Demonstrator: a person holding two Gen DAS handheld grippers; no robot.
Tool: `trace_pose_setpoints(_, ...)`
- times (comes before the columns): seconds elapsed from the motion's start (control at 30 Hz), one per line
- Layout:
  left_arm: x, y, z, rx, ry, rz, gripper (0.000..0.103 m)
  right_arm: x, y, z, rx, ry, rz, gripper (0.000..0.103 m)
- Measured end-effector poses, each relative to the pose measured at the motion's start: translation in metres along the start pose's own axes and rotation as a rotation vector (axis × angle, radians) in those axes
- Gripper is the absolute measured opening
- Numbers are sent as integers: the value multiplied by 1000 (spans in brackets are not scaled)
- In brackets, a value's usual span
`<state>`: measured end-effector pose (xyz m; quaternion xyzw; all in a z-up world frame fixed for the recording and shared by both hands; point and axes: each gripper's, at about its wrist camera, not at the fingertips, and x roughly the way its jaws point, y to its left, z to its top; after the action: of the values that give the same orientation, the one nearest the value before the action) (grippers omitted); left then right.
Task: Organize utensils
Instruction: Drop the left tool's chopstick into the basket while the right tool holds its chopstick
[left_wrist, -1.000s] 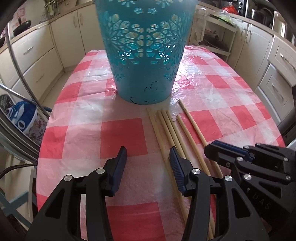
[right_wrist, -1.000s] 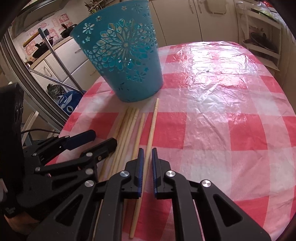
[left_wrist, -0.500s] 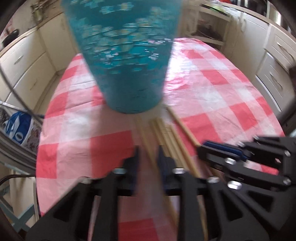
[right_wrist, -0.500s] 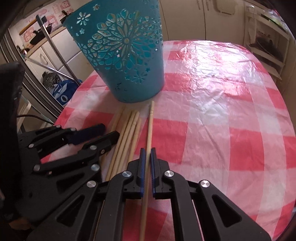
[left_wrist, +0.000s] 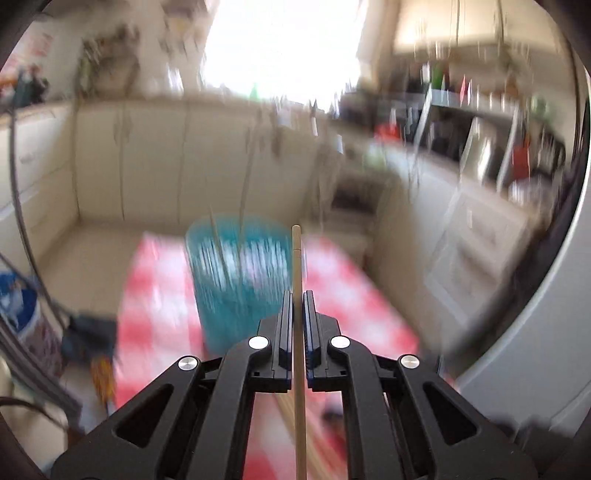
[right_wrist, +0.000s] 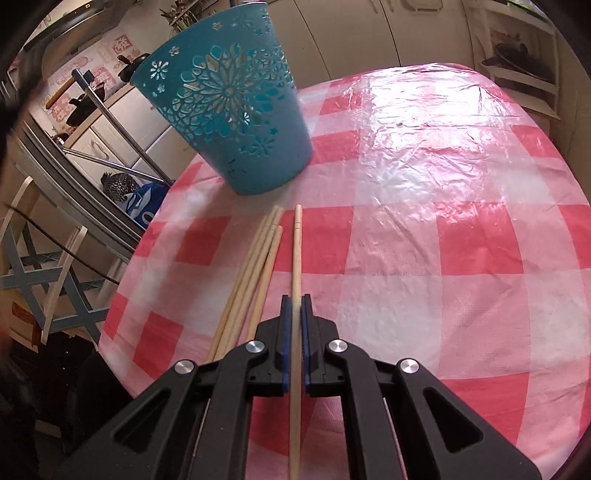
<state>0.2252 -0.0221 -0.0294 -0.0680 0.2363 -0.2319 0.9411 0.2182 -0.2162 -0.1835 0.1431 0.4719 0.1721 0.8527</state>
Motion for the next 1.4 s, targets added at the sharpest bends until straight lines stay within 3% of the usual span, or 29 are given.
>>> trace_pose_setpoints(0.07, -4, 3, 29, -19, -116, 34, 5, 0, 0, -1, 4, -7, 3, 6)
trace_pose_setpoints(0.17, 5, 9, 58, -44, -222, 88, 5, 0, -1, -1, 9, -15, 9, 6)
trace_pose_setpoints(0.5, 67, 10, 96, -55, -354, 207, 5, 2, -4, 2, 7, -20, 16, 6)
trace_pose_setpoints(0.7, 111, 17, 91, -62, -328, 280, 5, 2, -2, 3, 1, -20, 12, 6)
trace_pose_setpoints(0.9, 126, 27, 73, -76, -296, 303, 5, 3, -1, 3, 3, -19, 10, 6)
trace_pose_setpoints(1.17, 130, 25, 49, -37, -212, 299, 5, 3, 0, 3, 4, -18, 11, 6)
trace_pose_setpoints(1.3, 115, 28, 36, -29, -186, 297, 5, 2, -1, 3, 5, -20, 16, 6)
trace_pose_setpoints(1.4, 90, 32, 25, -45, -198, 305, 12, 2, 0, 3, -6, -23, 4, 6)
